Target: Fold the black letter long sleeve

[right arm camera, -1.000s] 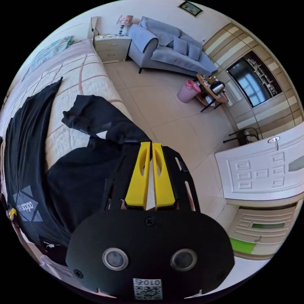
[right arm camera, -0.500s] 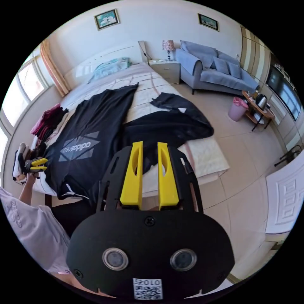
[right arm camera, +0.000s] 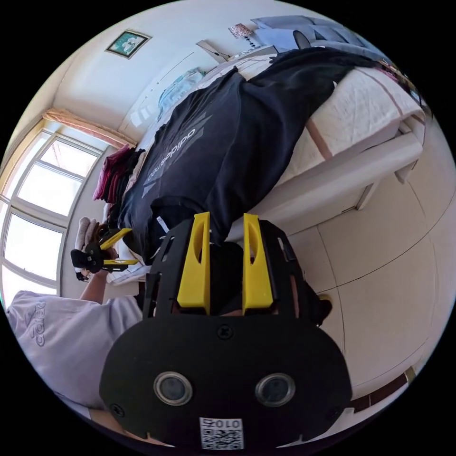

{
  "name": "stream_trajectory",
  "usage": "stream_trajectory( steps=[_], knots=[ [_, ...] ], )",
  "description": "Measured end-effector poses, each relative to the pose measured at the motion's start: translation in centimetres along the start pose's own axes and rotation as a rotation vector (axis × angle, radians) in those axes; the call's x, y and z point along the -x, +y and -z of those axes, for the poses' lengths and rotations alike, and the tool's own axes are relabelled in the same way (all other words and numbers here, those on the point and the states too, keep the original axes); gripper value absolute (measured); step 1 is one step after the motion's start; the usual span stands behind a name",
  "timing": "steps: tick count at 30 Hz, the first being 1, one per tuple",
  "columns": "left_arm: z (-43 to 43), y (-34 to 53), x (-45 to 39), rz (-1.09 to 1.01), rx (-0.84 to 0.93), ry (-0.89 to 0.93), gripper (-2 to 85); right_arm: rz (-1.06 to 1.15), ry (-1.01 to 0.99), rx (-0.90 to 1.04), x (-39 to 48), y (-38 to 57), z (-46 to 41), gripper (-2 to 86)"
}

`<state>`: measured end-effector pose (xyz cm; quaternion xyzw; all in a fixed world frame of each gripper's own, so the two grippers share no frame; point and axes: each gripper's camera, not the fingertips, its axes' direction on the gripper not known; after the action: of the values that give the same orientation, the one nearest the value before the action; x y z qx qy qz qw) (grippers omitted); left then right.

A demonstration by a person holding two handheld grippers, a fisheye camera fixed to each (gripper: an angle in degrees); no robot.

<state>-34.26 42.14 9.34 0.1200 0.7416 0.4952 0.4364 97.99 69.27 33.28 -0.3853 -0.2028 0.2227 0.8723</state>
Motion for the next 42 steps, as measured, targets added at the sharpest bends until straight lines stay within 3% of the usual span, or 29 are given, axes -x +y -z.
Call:
stream_trajectory(
  steps=[7, 18, 21, 23, 26, 34, 42],
  knots=[
    [-1.8, -3.1, -2.3, -0.019, 0.059, -0.154, 10.6, 0.009, -0.019, 0.105, -1.2, -0.5, -2.4, 4.5],
    [0.9, -4.2, -0.2, 0.035, 0.002, 0.02, 3.7, 0.184, 0.009, -0.03, 1.9, 3.8, 8.0, 2.0],
    [0.8, -4.7, 0.0, 0.007, 0.022, 0.058, 4.0, 0.195, 0.128, 0.051, 1.8, 4.3, 6.8, 2.1],
    [-0.2, -4.8, 0.3, 0.025, 0.03, 0.096, 4.6, 0.142, 0.125, 0.121, 0.3, 4.4, 4.7, 2.2],
    [-1.3, -4.9, 0.2, 0.025, 0.047, 0.11, 6.0, 0.122, 0.077, 0.075, -0.5, 4.9, 4.2, 2.3],
    [-1.2, -5.8, -1.6, -0.046, 0.072, -0.032, 7.7, 0.096, 0.002, 0.035, -1.2, 5.6, 4.4, 3.0],
    [0.4, -6.5, -0.4, -0.074, 0.086, -0.058, 1.6, 0.149, 0.031, 0.006, 0.1, 6.8, 5.1, 3.4]
  ],
)
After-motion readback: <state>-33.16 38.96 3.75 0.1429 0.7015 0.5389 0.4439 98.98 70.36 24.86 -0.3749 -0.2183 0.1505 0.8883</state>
